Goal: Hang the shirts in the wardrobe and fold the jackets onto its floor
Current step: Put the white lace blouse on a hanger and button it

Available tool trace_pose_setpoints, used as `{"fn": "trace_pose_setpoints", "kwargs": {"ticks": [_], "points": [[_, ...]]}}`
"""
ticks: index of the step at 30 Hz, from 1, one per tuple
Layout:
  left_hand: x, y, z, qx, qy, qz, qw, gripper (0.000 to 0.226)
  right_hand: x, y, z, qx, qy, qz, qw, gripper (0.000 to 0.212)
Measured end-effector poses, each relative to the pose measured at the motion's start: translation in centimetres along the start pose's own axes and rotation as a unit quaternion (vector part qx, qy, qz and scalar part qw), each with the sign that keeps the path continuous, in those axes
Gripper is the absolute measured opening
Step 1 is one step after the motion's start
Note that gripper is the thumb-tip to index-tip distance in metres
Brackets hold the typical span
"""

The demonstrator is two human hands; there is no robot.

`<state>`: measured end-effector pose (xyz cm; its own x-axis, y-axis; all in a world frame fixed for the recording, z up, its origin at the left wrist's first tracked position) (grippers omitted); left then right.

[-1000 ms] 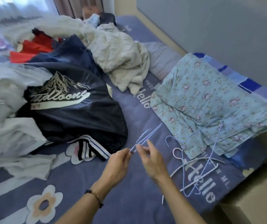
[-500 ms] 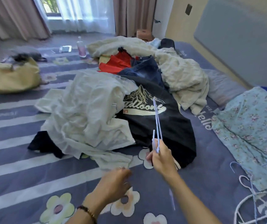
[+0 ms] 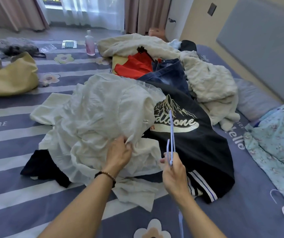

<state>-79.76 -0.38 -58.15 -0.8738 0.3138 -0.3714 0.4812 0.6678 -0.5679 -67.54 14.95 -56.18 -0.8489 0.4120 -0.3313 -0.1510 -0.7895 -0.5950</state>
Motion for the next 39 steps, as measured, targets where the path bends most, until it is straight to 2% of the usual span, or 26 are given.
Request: {"fn": "trace_pose_setpoints", "kwargs": {"ticks": [3,6,8,10,12,14,16,18,20,22,23,24,25,27,29,31,34,37,39], "points": [[-1.6,2.0,0.4,-0.095,0.027,0.103,0.990,0.014,1.4,-0.7,1.2,0.071,0.025,-0.018,0.997,0.020],[-4.0,4.0,1.6,-0.206,0.021,0.188,0.960,0.032,3.5,-0.5,3.0,0.150,0.045,-0.036,0.987,0.019],[-5.5,4.8,1.2,-0.249,0.051,0.230,0.939,0.035,4.3,0.3,3.9,0.217,0.040,-0.014,0.975,0.027],[-6.6,4.9,0.1,-0.248,0.086,0.258,0.930,0.029,4.3,0.9,4.5,0.289,0.024,0.030,0.956,0.036],[-7.6,4.8,-0.8,-0.210,0.123,0.271,0.931,0.026,3.4,0.6,4.7,0.304,0.006,0.068,0.950,0.039],[-8.5,4.5,-1.5,-0.184,0.127,0.255,0.941,0.017,2.1,-0.7,4.6,0.287,-0.015,0.065,0.956,0.037],[-9.6,3.2,-3.0,-0.234,0.100,0.173,0.951,0.033,0.3,-3.2,4.8,0.268,-0.030,0.039,0.962,0.037],[-10.8,1.5,-4.8,-0.317,0.051,0.076,0.944,0.048,-1.8,-5.5,5.2,0.281,-0.052,0.043,0.957,0.041],[-11.5,0.4,-7.7,-0.335,0.032,0.094,0.937,0.062,-4.6,-7.3,6.7,0.296,-0.077,0.088,0.948,0.044],[-12.7,0.1,-11.0,-0.363,0.010,0.143,0.921,0.055,-7.2,-8.6,8.4,0.292,-0.096,0.129,0.943,0.045],[-13.2,0.0,-12.3,-0.394,-0.004,0.142,0.908,0.047,-8.4,-9.3,9.3,0.289,-0.102,0.133,0.943,0.044],[-13.7,-0.2,-13.4,-0.427,-0.008,0.129,0.895,0.043,-9.5,-10.2,10.0,0.292,-0.108,0.129,0.942,0.042],[-15.0,-1.0,-14.8,-0.429,-0.004,0.109,0.897,0.038,-11.0,-11.7,10.7,0.300,-0.114,0.108,0.941,0.040],[-17.0,-2.5,-16.7,-0.372,0.015,0.089,0.924,0.027,-12.9,-14.4,10.9,0.329,-0.119,0.028,0.936,0.041],[-19.7,-3.6,-19.2,-0.313,0.029,0.117,0.942,0.028,-14.8,-17.3,10.0,0.324,-0.116,-0.046,0.938,0.038],[-21.9,-4.5,-21.9,-0.287,0.059,0.144,0.945,0.035,-16.1,-18.5,9.3,0.282,-0.105,-0.053,0.952,0.034],[-25.9,-4.4,-27.2,-0.238,0.121,0.249,0.931,0.036,-19.1,-19.6,9.0,0.251,-0.106,-0.045,0.961,0.024],[-29.4,-3.5,-31.3,-0.193,0.150,0.348,0.905,0.030,-21.4,-22.0,9.2,0.250,-0.116,-0.124,0.953,0.005],[-30.8,-3.1,-32.7,-0.156,0.169,0.400,0.887,0.023,-22.6,-25.1,8.5,0.251,-0.103,-0.175,0.946,0.013]]}}
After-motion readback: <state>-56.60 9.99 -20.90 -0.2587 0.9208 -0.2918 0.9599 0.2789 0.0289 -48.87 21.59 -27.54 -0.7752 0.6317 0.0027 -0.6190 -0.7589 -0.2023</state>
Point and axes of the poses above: each hand's wrist, its own x-axis towards the middle knuckle, its own y-axis out of the palm, z = x × y, the point moved 3 cm from there along x, towards the middle knuckle, and after that the axes turned 12 degrees about z, right-handed, at the moved point
